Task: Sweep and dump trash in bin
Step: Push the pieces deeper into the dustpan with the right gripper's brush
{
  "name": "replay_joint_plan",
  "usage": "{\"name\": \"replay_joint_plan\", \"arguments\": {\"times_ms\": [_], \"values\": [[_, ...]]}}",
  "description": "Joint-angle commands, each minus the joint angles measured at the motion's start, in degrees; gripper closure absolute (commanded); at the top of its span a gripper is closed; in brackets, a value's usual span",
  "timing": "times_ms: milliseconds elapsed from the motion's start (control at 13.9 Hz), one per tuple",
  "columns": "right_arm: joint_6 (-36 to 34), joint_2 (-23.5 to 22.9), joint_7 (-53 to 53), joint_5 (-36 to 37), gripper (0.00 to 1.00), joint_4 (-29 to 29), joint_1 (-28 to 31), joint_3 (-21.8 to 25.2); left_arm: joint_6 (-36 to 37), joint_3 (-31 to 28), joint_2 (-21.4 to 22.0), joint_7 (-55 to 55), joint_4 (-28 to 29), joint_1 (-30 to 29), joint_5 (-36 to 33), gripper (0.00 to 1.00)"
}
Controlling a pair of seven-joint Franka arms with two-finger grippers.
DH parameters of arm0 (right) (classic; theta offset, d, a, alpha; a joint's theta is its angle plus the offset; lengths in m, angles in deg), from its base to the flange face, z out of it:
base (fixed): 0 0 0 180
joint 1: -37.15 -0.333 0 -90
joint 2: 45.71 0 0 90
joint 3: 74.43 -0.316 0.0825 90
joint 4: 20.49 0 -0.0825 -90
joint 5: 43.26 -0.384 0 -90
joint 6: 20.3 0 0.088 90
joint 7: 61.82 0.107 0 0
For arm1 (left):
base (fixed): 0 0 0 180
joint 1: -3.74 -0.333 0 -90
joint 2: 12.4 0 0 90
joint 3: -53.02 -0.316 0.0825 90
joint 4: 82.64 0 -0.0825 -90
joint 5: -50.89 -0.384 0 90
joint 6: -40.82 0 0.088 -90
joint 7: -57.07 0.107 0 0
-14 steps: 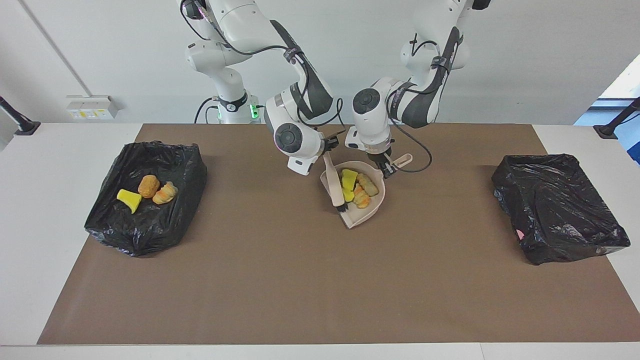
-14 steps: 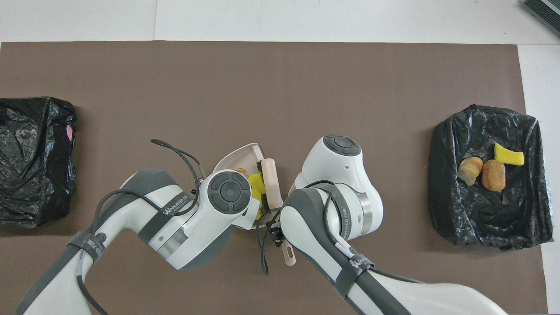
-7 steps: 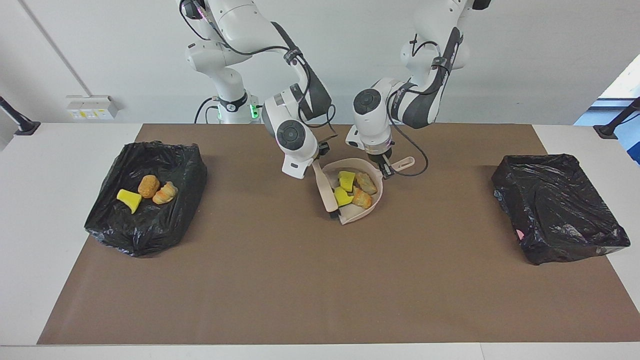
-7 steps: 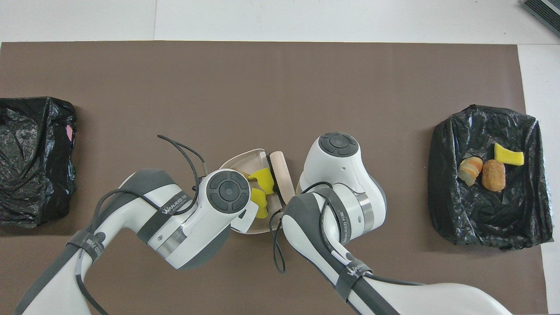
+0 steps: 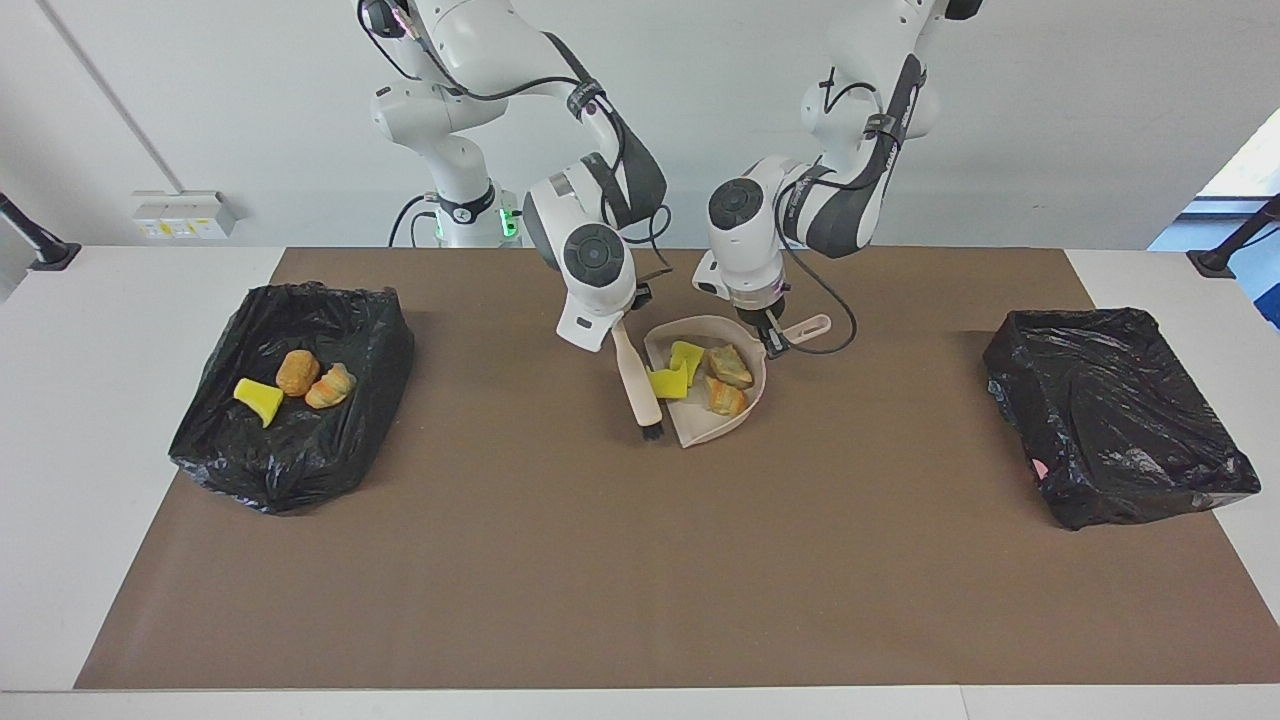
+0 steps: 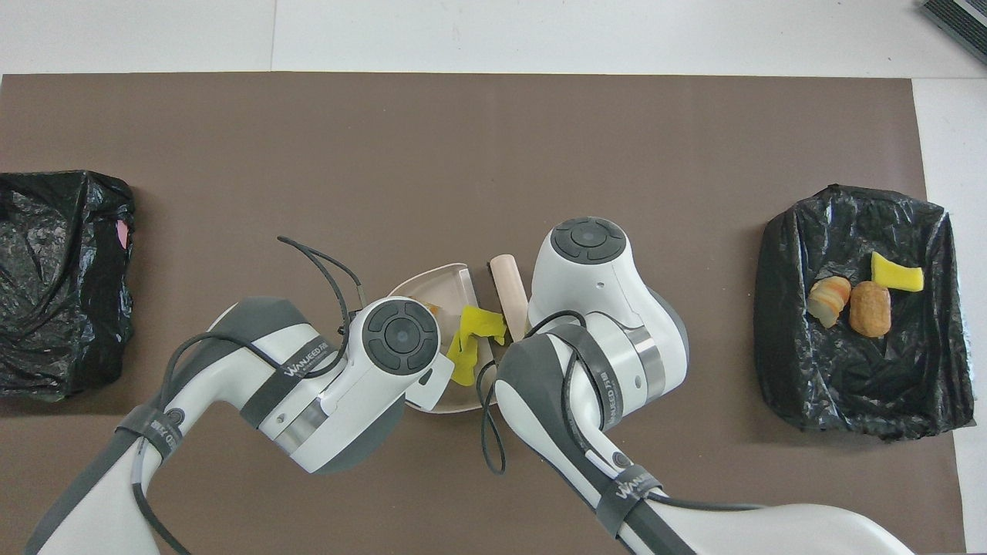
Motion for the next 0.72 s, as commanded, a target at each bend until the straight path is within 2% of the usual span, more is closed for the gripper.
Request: {"name": "replay_joint_plan", "arguments": {"times_ms": [0,144,359,575,646], "values": [[-1.9,2.2,5.6,2.8,1.00,-0.3,0.0,-0.2,-1.4,0.1,1.0,2.6,1.3,-0.8,0.8,1.00],[-3.0,3.0,6.3,3.3,1.00,0.1,0.2,-0.6,-1.5,0.1,1.0,2.8,1.3,-1.2,0.8,1.00],[-0.3,3.8,5.7,1.8,1.00,2.5,0.7,-0.6,-2.1,0.1,0.9,3.5,1.3,-1.6,0.8,1.00],[-0.6,3.7,8.5,-3.4,1.00,1.6,0.0,-0.6,-2.1,0.1,0.9,3.5,1.4,-1.8,0.8,1.00],[-0.7,3.7,8.7,-7.1,1.00,1.7,0.1,-0.6,-2.1,0.1,0.9,3.5,1.4,-1.8,0.8,1.00]]}}
